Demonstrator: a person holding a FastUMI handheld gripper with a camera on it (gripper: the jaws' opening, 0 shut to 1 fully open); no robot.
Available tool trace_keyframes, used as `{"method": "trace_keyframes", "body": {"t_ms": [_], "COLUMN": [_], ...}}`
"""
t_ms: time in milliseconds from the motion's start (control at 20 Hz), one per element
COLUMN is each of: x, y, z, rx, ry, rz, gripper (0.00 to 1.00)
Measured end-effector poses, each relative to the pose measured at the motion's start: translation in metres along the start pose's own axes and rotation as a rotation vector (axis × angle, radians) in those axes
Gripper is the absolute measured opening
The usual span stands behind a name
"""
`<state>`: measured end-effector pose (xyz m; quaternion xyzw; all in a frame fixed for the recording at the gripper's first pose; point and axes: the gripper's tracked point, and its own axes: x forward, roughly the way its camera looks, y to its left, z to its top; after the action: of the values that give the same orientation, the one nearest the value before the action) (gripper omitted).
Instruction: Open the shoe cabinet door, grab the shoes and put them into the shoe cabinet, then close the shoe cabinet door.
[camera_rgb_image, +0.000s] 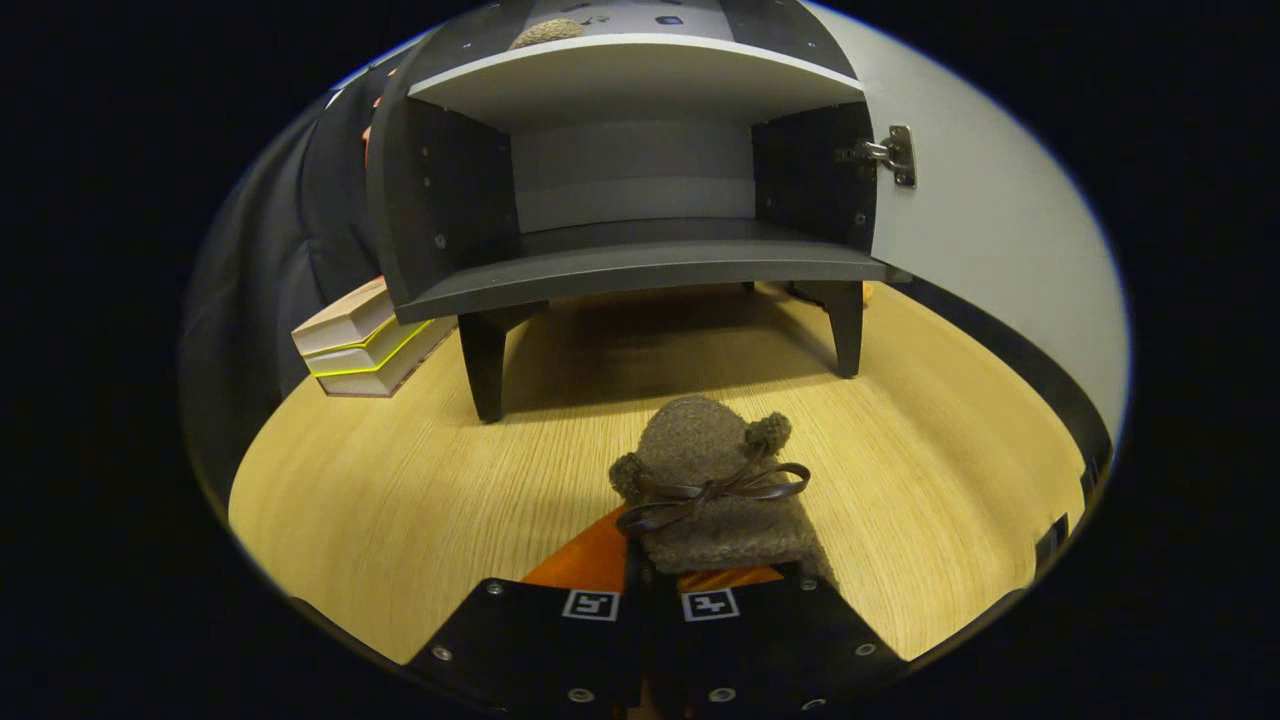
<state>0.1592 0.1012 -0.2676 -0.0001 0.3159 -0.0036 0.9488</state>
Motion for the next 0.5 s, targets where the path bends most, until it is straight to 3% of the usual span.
{"method": "trace_keyframes", "body": {"t_ms": [300, 500], "x": [-0.031, -0.068], "y": [-0.009, -0.019], "z": [0.025, 0.067], "rx": [-0.018, -0.025], "ry": [-0.03, -0.066], "rz": [-0.011, -0.004], "gripper": [0.05, 0.05]}}
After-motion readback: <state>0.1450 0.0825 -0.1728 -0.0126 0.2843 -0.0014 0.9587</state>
